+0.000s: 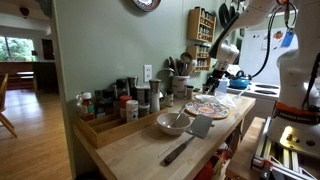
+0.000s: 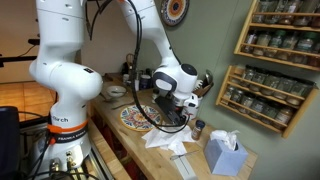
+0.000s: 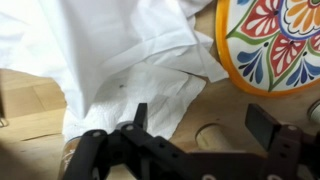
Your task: Put the salt shaker on the table
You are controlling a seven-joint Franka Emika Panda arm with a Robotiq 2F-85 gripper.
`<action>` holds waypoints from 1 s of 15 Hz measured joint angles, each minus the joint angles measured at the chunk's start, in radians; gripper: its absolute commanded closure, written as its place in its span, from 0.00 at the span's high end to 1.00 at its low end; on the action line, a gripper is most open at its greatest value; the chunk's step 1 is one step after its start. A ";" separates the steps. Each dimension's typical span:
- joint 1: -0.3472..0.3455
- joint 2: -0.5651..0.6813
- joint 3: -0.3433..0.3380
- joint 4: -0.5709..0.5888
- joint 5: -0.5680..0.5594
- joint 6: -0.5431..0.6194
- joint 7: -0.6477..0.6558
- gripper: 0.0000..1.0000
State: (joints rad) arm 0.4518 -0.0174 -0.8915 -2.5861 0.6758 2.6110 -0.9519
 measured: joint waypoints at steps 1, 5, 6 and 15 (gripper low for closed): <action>-0.075 -0.018 0.051 0.008 -0.057 -0.018 0.073 1.00; -0.349 -0.115 0.247 0.046 -0.264 -0.066 0.340 1.00; -0.407 -0.147 0.292 0.053 -0.326 -0.079 0.408 1.00; -0.719 -0.496 0.709 0.115 -0.864 -0.619 0.832 1.00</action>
State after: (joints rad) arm -0.2672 -0.5135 -0.1823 -2.4714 -0.1882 1.9924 -0.1195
